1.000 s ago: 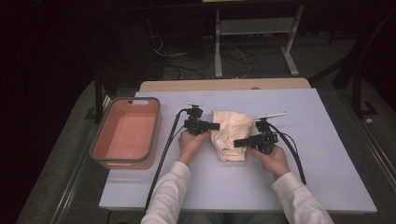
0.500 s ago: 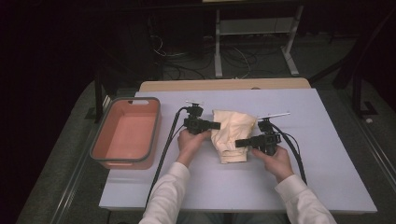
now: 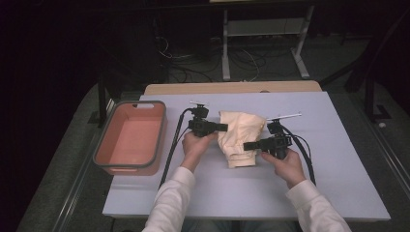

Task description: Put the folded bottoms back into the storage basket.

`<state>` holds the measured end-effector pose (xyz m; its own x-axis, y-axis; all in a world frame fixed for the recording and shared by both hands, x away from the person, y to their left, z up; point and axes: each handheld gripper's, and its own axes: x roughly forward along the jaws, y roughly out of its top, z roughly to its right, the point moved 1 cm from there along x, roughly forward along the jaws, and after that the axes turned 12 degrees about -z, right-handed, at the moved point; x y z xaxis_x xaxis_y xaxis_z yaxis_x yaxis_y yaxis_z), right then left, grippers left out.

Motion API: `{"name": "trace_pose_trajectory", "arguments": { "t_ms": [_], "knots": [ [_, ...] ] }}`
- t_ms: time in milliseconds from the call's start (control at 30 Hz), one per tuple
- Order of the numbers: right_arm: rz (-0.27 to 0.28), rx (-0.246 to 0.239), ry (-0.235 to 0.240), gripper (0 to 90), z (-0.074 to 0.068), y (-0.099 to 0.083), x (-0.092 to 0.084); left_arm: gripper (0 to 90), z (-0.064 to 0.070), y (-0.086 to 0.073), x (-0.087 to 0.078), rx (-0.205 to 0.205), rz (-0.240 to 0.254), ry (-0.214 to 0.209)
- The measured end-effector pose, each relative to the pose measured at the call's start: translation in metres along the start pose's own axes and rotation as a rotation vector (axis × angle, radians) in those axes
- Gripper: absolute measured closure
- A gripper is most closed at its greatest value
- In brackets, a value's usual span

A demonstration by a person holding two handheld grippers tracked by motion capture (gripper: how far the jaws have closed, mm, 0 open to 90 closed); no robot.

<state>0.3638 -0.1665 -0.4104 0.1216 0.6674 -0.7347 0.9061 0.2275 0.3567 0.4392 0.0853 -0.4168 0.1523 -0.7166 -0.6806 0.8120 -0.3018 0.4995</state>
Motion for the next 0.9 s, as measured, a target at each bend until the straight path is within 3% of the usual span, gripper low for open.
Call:
{"name": "trace_pose_trajectory", "arguments": {
  "t_ms": [900],
  "knots": [
    [0.038,-0.068,-0.015,61.0,-0.042,0.022,-0.028,76.6,0.021,0.018,-0.051,0.046,0.06,0.029]
  ]
}}
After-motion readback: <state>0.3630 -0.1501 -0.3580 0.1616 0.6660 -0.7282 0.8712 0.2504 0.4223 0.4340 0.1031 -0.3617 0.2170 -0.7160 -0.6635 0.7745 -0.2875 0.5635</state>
